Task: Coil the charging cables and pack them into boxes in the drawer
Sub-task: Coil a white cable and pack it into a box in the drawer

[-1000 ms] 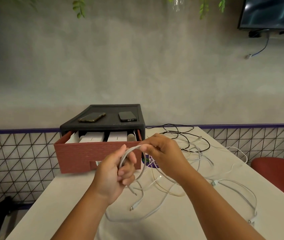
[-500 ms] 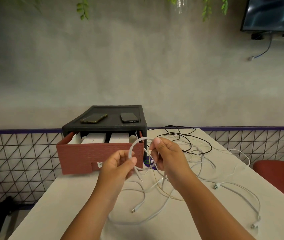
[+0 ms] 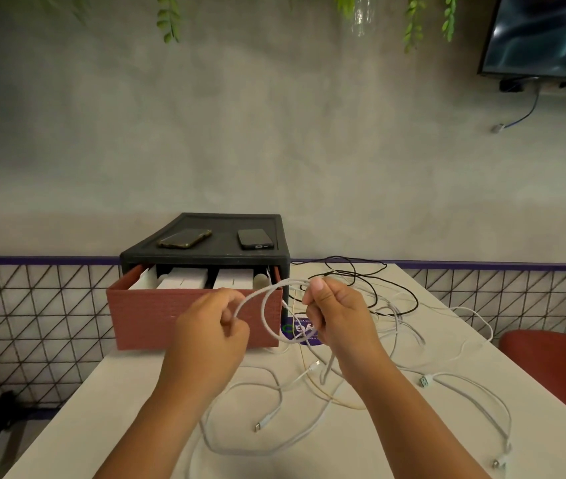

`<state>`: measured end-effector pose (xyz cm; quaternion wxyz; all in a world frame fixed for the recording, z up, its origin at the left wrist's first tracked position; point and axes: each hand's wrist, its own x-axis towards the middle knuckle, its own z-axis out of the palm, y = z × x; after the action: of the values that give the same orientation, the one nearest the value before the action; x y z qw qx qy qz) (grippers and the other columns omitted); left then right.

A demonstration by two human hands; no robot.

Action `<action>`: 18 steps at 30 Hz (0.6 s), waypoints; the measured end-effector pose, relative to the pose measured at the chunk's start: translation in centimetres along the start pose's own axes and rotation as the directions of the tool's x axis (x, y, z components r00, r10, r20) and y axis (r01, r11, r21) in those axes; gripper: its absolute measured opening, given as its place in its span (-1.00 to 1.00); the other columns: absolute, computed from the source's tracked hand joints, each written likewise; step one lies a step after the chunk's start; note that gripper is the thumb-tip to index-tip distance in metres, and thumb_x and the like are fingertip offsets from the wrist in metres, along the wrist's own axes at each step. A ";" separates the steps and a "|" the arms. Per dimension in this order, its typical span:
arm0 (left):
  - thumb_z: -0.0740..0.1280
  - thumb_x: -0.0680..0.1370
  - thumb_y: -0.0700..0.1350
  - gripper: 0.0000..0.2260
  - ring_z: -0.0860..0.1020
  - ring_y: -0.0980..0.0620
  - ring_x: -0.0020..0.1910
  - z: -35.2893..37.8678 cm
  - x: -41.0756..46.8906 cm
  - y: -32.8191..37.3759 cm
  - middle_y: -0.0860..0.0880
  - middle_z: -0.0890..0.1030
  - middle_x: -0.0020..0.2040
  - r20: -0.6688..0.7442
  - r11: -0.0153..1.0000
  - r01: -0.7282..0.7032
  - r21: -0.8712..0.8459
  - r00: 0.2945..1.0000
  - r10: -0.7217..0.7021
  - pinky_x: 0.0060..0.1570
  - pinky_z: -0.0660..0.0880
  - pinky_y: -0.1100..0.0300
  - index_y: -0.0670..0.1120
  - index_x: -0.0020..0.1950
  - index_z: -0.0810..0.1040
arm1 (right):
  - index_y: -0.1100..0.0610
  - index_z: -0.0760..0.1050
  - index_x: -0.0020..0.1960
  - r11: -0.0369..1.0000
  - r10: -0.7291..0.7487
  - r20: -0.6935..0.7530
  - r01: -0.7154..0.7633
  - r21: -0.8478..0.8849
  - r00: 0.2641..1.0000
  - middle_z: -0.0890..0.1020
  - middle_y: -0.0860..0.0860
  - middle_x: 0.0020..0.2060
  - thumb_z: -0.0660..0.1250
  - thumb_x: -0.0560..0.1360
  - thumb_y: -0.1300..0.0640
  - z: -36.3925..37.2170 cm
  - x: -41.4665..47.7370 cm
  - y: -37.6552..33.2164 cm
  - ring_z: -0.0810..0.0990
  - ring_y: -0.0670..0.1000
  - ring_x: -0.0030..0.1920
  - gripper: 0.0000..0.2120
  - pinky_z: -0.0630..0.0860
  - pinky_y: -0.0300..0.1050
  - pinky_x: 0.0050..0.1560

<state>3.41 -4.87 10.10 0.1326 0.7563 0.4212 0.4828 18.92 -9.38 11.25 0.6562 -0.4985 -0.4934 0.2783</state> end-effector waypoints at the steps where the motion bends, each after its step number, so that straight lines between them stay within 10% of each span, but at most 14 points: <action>1: 0.29 0.47 -0.30 -0.80 0.46 0.12 -0.32 0.0 0.1 -0.1 0.05 0.51 -0.26 -0.014 1.000 0.005 -0.011 1.000 -0.006 -0.39 0.36 0.39 0.02 -0.13 0.51 | 0.19 0.42 -0.30 0.999 0.017 0.019 -0.018 0.031 1.000 0.33 -0.05 -0.60 0.11 0.61 0.11 0.0 -0.1 0.0 0.21 -0.16 -0.59 -0.66 0.16 -0.36 -0.58; 4: 0.28 0.49 -0.35 -0.85 0.59 -0.06 -0.22 0.6 0.2 0.7 -0.08 0.62 -0.25 0.135 0.866 0.268 -0.423 0.963 -0.233 -0.25 0.49 0.32 -0.16 -0.21 0.54 | 0.17 0.41 -0.29 0.991 0.042 0.074 -0.050 0.120 0.996 0.38 0.00 -0.56 0.09 0.61 0.12 0.2 -0.5 0.2 0.21 -0.11 -0.59 -0.67 0.15 -0.30 -0.58; 7: 0.15 0.55 -0.36 -0.80 0.62 -0.03 -0.31 0.6 -0.1 2.2 -0.10 0.57 -0.38 0.405 0.323 0.524 -0.788 0.836 -0.369 -0.35 0.59 0.23 -0.23 -0.21 0.51 | 0.16 0.41 -0.28 0.989 0.023 0.076 -0.034 0.146 0.997 0.44 0.01 -0.52 0.08 0.61 0.11 0.2 -0.6 0.3 0.30 -0.08 -0.59 -0.67 0.24 -0.30 -0.56; 10: 0.14 0.58 -0.29 -0.79 0.65 0.02 -0.32 0.6 -0.2 2.6 -0.10 0.59 -0.33 0.487 0.069 0.539 -0.840 0.803 -0.343 -0.24 0.59 0.22 -0.22 -0.11 0.56 | 0.15 0.40 -0.28 0.978 0.043 0.084 -0.059 0.198 0.996 0.47 0.03 -0.50 0.08 0.61 0.07 0.1 -0.7 0.4 0.33 -0.07 -0.58 -0.67 0.26 -0.27 -0.52; 14: 0.26 0.42 -0.18 -0.81 0.62 0.06 -0.21 0.7 -0.3 2.7 -0.04 0.66 -0.21 0.561 0.035 0.589 -0.807 0.784 -0.265 -0.01 0.53 0.05 -0.14 -0.12 0.66 | 0.17 0.39 -0.26 0.943 0.060 0.102 -0.090 0.322 0.993 0.47 0.04 -0.50 0.13 0.56 0.04 0.3 -0.9 0.7 0.34 -0.07 -0.58 -0.71 0.30 -0.27 -0.54; 18: 0.29 0.32 -0.17 -0.78 0.37 0.16 -0.43 0.7 -0.4 2.7 0.02 0.51 -0.39 0.615 0.159 0.648 -0.745 0.759 -0.212 -0.37 0.37 0.29 -0.03 -0.19 0.72 | 0.18 0.38 -0.26 0.924 0.065 0.100 -0.098 0.369 0.993 0.48 0.05 -0.51 0.13 0.54 0.03 0.2 -1.0 0.9 0.35 -0.07 -0.58 -0.71 0.31 -0.27 -0.55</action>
<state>5.26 -6.69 11.13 0.7558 0.4490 0.2265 0.4193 18.47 -9.83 10.01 0.7049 -0.3723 -0.4381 0.4155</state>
